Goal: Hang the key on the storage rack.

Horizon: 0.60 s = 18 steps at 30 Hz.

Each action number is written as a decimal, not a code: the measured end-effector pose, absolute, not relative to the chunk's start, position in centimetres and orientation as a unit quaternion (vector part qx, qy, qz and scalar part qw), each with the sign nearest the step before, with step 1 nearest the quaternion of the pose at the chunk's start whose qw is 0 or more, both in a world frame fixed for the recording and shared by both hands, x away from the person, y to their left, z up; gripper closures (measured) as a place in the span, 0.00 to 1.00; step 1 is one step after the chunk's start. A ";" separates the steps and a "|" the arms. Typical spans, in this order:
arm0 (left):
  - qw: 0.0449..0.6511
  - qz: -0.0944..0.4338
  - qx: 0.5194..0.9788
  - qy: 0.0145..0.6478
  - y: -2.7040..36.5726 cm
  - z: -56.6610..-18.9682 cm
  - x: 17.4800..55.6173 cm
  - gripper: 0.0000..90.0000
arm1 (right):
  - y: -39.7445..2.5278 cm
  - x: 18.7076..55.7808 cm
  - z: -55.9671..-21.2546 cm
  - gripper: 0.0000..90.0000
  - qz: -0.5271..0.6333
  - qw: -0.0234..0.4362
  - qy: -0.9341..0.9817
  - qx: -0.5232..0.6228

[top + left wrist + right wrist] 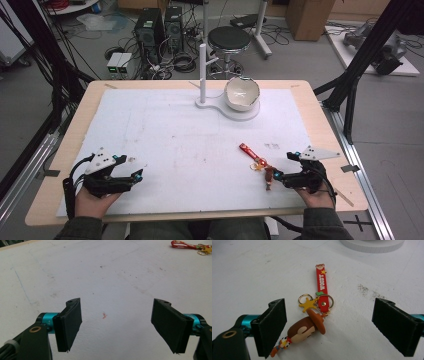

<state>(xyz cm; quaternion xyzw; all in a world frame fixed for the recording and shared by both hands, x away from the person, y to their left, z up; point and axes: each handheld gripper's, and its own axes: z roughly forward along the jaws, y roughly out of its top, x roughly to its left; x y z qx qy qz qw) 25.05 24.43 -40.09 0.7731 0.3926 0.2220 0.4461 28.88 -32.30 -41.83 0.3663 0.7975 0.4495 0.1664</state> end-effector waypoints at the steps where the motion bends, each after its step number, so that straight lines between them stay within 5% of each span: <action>1: 0.446 0.220 0.774 0.392 24.4 -40.1 25.1 0.28 | -32.3 28.9 -41.9 0.13 0.450 0.165 0.798 0.366; 18: 0.445 0.222 0.774 0.392 24.6 -40.2 25.1 0.27 | -31.8 28.9 -41.8 0.13 0.450 0.160 0.801 0.360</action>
